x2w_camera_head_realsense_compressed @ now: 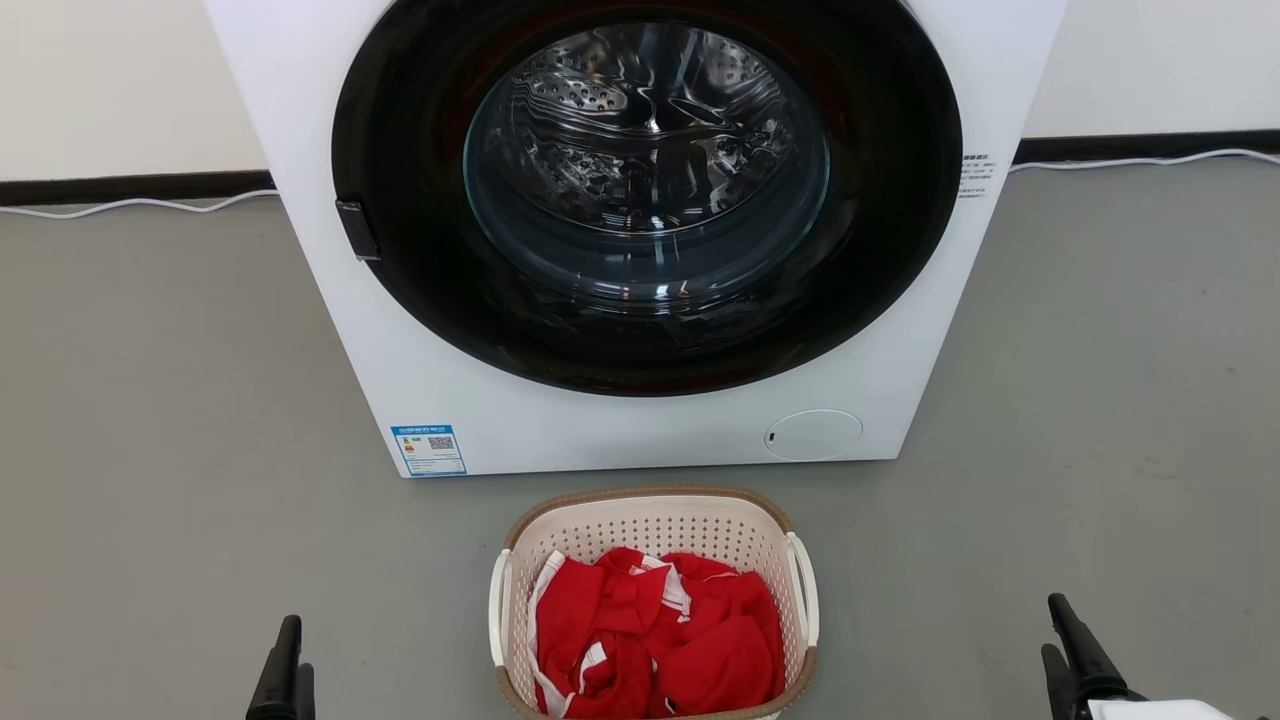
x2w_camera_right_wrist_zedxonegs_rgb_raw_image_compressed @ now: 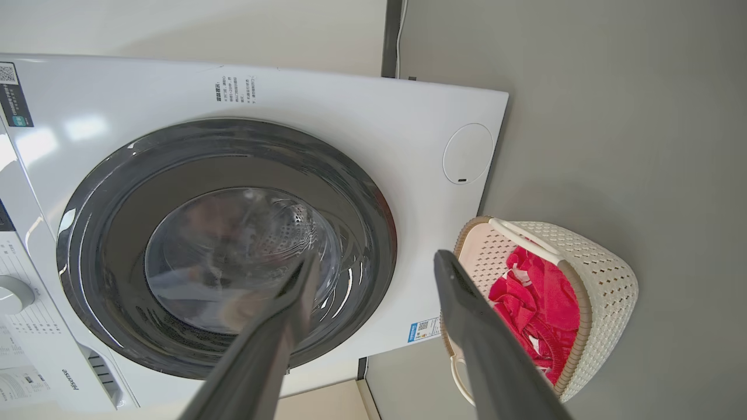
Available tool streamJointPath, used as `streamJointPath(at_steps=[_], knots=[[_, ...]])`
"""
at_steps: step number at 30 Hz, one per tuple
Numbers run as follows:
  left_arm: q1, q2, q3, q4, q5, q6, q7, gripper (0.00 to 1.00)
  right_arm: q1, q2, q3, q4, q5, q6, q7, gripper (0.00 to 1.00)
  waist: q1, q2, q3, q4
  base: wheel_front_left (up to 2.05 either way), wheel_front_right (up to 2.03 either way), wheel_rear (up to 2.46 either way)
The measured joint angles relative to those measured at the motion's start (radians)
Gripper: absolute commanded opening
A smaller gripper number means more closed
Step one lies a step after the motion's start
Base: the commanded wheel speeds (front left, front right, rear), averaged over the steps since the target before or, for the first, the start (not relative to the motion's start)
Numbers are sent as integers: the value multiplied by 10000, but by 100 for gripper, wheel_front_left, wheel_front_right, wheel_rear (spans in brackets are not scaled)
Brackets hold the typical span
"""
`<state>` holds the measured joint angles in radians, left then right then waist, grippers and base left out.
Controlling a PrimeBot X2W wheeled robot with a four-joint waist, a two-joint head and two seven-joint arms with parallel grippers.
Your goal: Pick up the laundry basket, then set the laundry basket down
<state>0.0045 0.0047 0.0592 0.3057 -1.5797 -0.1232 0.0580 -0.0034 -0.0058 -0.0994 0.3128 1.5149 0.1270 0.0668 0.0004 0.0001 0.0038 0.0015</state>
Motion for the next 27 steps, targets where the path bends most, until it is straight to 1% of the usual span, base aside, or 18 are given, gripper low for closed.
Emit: streamJointPath(at_steps=[5, 13, 27], knots=[[0, 69, -33, -48, 249, 0, -102, 100, -1, -8, 52, -56, -562, 0, -111, 100, -1, -1, -6, 6, 0, 0, 0], [1, 119, -50, -144, 1026, 0, -347, 100, -14, -33, 159, -232, -1952, 0, -393, 100, -1, 0, -22, 10, 0, 0, 0], [4, 171, -111, -293, 2907, 0, -738, 100, -82, -77, 570, -466, -4646, 2, -788, 100, -2, 0, -45, -2, 0, 0, 0]])
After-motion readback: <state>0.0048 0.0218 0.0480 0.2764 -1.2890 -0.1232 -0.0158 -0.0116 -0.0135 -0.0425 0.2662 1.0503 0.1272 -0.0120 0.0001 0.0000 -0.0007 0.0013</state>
